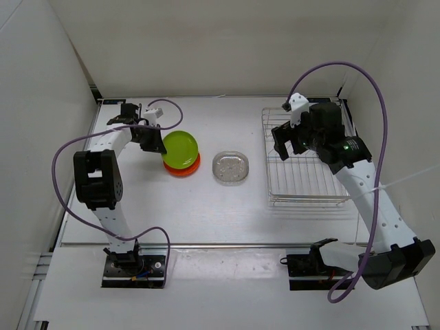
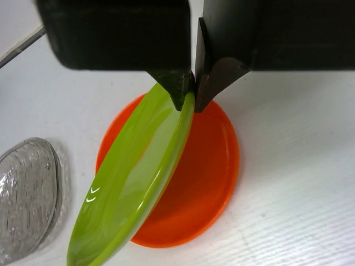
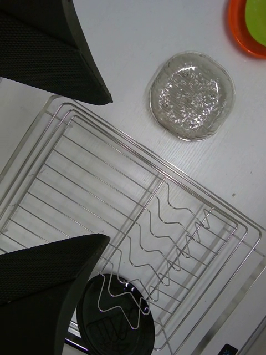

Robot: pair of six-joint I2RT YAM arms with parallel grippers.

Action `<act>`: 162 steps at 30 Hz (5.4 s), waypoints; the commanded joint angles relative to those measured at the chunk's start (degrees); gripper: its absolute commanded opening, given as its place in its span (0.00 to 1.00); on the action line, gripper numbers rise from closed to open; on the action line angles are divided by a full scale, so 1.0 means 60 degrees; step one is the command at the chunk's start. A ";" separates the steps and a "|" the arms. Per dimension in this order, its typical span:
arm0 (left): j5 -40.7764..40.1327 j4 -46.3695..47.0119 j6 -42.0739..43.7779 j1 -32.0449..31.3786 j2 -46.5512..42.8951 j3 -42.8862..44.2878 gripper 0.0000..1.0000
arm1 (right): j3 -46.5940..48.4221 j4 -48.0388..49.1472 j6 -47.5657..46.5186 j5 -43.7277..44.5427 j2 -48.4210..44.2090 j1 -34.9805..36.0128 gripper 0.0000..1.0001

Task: Unload the plates from the dish rack

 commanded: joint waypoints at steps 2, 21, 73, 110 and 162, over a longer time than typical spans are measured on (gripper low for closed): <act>0.0937 0.0330 -0.0056 0.0244 0.0104 0.0539 0.11 | -0.0150 0.0377 -0.0146 0.0108 -0.0286 0.0020 1.00; 0.1128 0.0330 -0.0144 0.0244 -0.0055 0.0041 0.22 | -0.0237 0.0465 -0.0146 0.0020 -0.0462 0.0020 1.00; -0.4556 0.0095 0.0398 -0.0444 -0.6706 -0.2653 1.00 | 0.2396 0.1842 -0.0482 0.3595 0.5249 -0.4184 0.90; -0.4175 0.0095 0.0032 -0.0444 -0.6443 -0.2361 1.00 | 0.2648 0.1813 -0.0234 0.3595 0.6701 -0.4638 0.00; 0.1333 -0.0388 -0.0392 -0.6287 -0.1566 0.4478 0.99 | 0.1989 -0.1250 0.0733 -0.4636 0.0256 -0.2149 0.00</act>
